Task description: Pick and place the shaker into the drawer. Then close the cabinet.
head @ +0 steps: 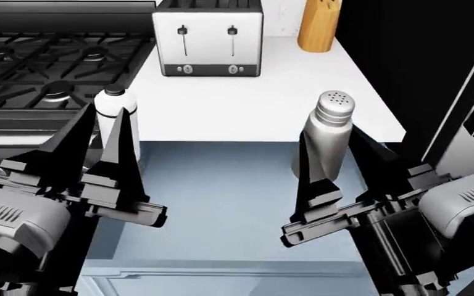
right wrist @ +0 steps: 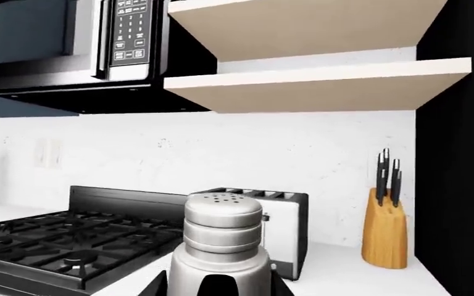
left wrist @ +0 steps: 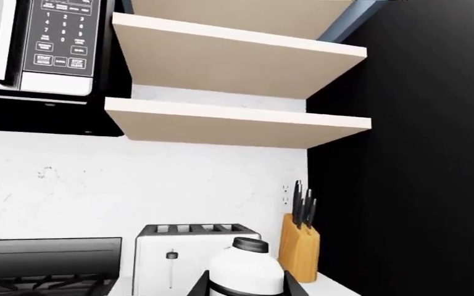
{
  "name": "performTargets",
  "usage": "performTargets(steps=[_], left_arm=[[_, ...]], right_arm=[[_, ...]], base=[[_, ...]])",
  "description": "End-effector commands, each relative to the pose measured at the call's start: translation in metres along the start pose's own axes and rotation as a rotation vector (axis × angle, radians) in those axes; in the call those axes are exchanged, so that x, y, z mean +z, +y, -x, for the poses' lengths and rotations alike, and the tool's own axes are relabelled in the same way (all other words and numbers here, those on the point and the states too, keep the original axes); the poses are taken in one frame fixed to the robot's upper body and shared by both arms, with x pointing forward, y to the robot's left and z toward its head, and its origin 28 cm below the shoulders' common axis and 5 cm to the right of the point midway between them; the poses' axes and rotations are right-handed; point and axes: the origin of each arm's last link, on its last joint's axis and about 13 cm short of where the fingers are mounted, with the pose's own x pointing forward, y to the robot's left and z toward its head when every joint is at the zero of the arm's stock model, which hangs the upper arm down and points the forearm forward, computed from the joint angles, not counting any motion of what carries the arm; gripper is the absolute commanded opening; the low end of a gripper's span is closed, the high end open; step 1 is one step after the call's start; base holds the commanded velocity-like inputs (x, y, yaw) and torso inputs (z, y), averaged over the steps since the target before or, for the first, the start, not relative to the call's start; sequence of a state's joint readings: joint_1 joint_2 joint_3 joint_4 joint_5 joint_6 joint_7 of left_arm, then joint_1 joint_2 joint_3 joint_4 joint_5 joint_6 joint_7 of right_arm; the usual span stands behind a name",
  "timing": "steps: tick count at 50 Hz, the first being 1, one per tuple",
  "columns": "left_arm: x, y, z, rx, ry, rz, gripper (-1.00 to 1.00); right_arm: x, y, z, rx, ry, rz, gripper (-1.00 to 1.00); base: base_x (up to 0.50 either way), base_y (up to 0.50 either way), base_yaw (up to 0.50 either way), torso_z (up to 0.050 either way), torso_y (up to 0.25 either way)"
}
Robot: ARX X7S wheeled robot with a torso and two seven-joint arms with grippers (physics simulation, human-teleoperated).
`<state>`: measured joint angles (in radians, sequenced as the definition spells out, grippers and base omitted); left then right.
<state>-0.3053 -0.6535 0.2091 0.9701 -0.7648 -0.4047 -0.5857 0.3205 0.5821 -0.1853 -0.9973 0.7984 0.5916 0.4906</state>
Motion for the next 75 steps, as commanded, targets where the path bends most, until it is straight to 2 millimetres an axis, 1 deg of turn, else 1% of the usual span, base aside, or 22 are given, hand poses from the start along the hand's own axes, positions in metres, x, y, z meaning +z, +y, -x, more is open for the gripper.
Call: performTargets(steps=[1, 3, 6, 11, 16, 19, 22, 26, 32, 44, 53, 59, 61, 66, 75], left_arm=[[0.019, 0.002, -0.014, 0.019, -0.042, -0.034, -1.0], [0.025, 0.002, -0.02, 0.015, -0.041, -0.052, -1.0], [0.033, 0.004, -0.027, 0.012, -0.038, -0.084, -1.0], [0.038, 0.005, -0.031, 0.013, -0.035, -0.11, -1.0], [0.04, 0.007, -0.036, 0.002, -0.014, -0.137, -1.0], [0.042, 0.008, -0.043, -0.024, 0.03, -0.165, -1.0], [0.045, 0.01, -0.052, -0.051, 0.078, -0.195, -1.0], [0.05, 0.012, -0.06, -0.093, 0.143, -0.221, -1.0], [0.045, 0.013, -0.069, -0.188, 0.295, -0.262, -1.0], [0.033, 0.011, -0.067, -0.314, 0.508, -0.298, -1.0], [0.03, 0.013, -0.069, -0.313, 0.534, -0.317, -1.0], [0.027, 0.015, -0.074, -0.305, 0.549, -0.321, -1.0], [0.027, 0.015, -0.074, -0.303, 0.55, -0.324, -1.0], [0.026, 0.015, -0.075, -0.304, 0.553, -0.325, -1.0], [0.025, 0.017, -0.074, -0.303, 0.551, -0.322, -1.0]], right_arm=[[0.046, -0.011, -0.011, -0.027, 0.081, 0.154, -1.0], [0.059, -0.014, -0.017, -0.023, 0.139, 0.189, -1.0], [0.075, -0.02, -0.028, -0.018, 0.233, 0.25, -1.0], [0.092, -0.025, -0.042, 0.009, 0.369, 0.329, -1.0], [0.103, -0.027, -0.057, 0.05, 0.563, 0.434, -1.0], [0.103, -0.027, -0.063, 0.075, 0.659, 0.476, -1.0], [0.1, -0.028, -0.068, 0.097, 0.713, 0.494, -1.0], [0.086, -0.029, -0.072, 0.128, 0.79, 0.509, -1.0], [0.069, -0.033, -0.079, 0.141, 0.843, 0.506, -1.0], [0.03, -0.037, -0.088, 0.167, 0.943, 0.477, -1.0], [0.003, -0.037, -0.088, 0.194, 1.008, 0.452, -1.0], [-0.015, -0.042, -0.093, 0.203, 1.057, 0.425, -1.0], [-0.023, -0.042, -0.096, 0.207, 1.078, 0.422, -1.0], [-0.05, -0.043, -0.1, 0.241, 1.158, 0.417, -1.0], [-0.092, -0.044, -0.104, 0.258, 1.234, 0.375, -1.0]], base=[[0.0, 0.0, 0.0, 0.0, 0.01], [0.0, 0.0, 0.0, 0.0, 0.0], [0.0, 0.0, 0.0, 0.0, 0.0], [0.0, 0.0, 0.0, 0.0, 0.0], [0.0, 0.0, 0.0, 0.0, 0.0], [0.0, 0.0, 0.0, 0.0, 0.0], [0.0, 0.0, 0.0, 0.0, 0.003], [0.0, 0.0, 0.0, 0.0, 0.0], [0.0, 0.0, 0.0, 0.002, 0.0], [0.0, 0.0, 0.0, 0.0, 0.001], [0.0, 0.0, 0.0, 0.0, 0.001], [0.0, 0.0, 0.0, 0.0, 0.0], [0.0, 0.0, 0.0, 0.0, 0.0], [0.0, 0.0, 0.0, 0.002, 0.0], [0.0, 0.0, 0.0, 0.0, 0.001]])
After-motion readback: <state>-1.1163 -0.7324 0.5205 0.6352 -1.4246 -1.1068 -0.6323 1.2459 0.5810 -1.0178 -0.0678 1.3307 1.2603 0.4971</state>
